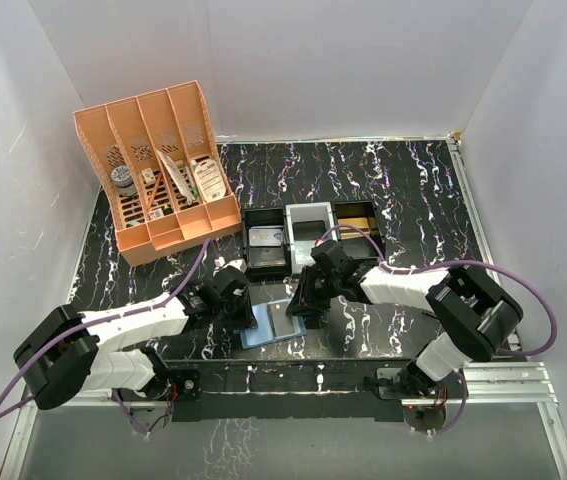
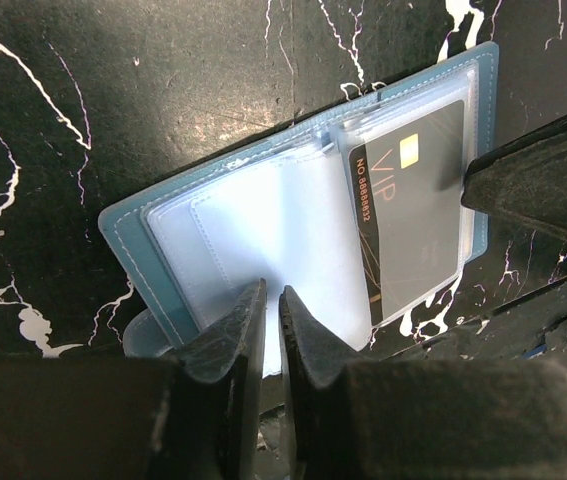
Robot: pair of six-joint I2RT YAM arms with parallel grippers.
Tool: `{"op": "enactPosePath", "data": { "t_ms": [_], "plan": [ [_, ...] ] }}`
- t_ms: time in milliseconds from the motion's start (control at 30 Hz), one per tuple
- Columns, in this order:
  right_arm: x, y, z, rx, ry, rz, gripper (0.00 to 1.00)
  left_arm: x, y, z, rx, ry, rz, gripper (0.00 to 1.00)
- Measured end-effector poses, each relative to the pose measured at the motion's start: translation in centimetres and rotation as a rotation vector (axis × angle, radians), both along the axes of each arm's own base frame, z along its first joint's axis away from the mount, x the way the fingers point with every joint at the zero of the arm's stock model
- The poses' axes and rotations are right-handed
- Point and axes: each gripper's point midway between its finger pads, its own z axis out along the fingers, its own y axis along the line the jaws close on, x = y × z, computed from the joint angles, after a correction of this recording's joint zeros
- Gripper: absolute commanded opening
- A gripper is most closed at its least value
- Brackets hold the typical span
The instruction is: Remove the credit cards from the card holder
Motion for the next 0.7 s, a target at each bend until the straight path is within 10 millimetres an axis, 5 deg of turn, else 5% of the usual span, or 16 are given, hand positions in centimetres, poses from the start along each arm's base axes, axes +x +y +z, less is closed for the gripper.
{"op": "enactPosePath", "data": {
  "t_ms": [700],
  "plan": [
    [0.9,0.2,1.8,-0.050,-0.075,0.020,0.18,-0.2,0.5,0.0,0.024,0.002,-0.006,0.08]
  ]
}}
